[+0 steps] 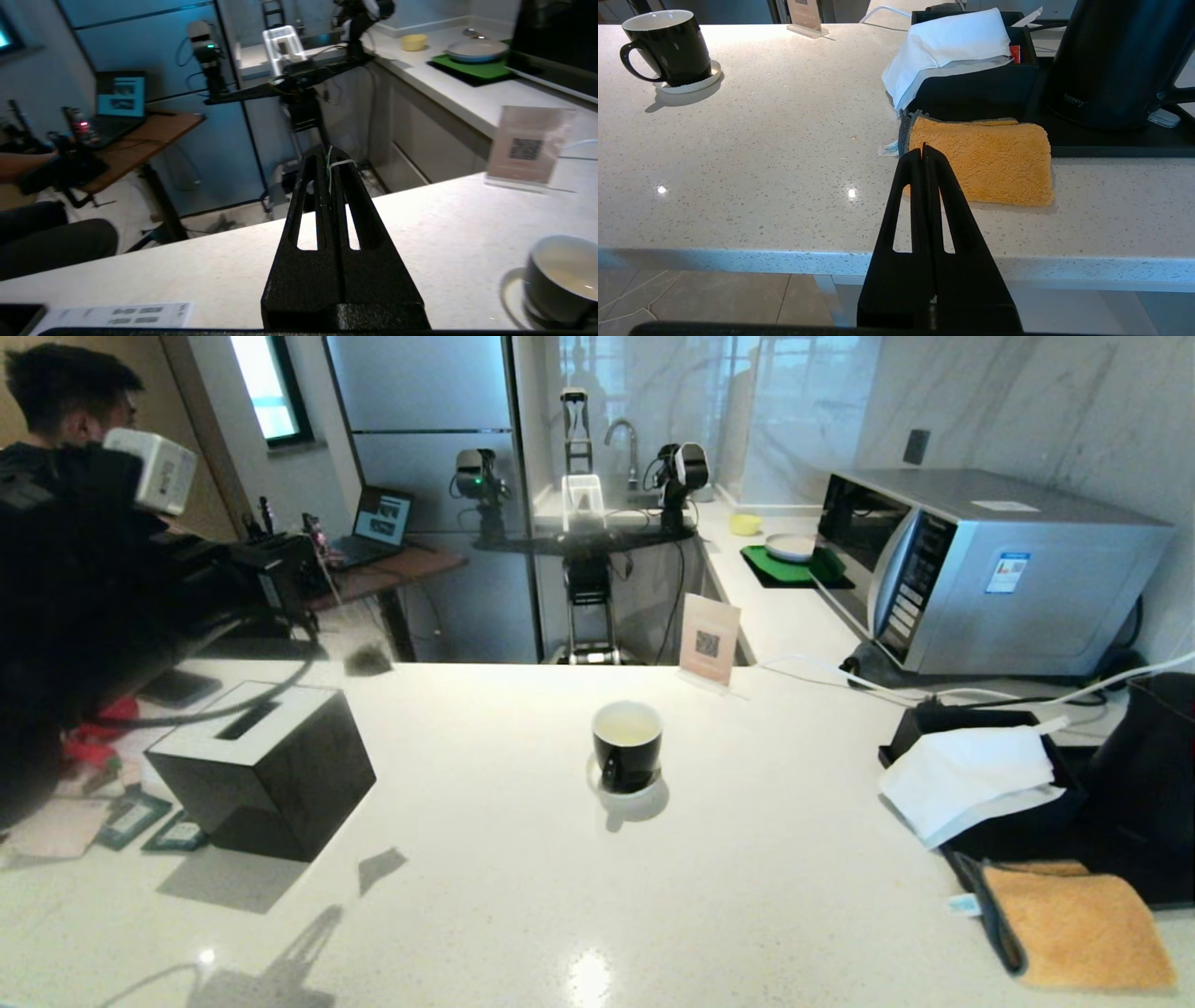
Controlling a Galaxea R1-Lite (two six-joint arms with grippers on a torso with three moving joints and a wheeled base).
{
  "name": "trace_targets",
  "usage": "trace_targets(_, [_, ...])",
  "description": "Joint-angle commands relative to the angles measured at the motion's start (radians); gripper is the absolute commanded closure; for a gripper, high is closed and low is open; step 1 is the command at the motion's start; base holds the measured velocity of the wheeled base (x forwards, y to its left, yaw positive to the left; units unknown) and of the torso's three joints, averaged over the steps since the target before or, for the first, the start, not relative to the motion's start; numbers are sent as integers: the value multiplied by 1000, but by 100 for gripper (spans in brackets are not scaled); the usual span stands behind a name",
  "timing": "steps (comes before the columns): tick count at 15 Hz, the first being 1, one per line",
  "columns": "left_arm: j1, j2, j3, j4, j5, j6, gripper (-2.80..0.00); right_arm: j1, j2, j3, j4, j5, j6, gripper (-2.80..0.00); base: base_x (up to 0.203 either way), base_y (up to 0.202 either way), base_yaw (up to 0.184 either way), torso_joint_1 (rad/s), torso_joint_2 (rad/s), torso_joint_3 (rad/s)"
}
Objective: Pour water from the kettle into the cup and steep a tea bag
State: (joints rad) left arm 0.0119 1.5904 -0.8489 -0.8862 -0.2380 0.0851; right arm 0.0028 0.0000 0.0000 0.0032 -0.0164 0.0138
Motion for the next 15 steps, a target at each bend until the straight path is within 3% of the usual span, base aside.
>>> trace_targets(1, [65, -6, 0, -9, -2, 0, 0, 0, 2, 0, 0, 0, 0, 0, 0, 0, 0, 0, 0, 0])
trace_targets(8, [201, 6, 3, -19, -43, -42, 0, 0, 2, 0, 0, 0, 0, 0, 0, 0, 0, 0, 0, 0])
trace_targets(15, [250, 43, -19, -20, -44, -42, 0, 0, 2, 0, 0, 0, 0, 0, 0, 0, 0, 0, 0, 0])
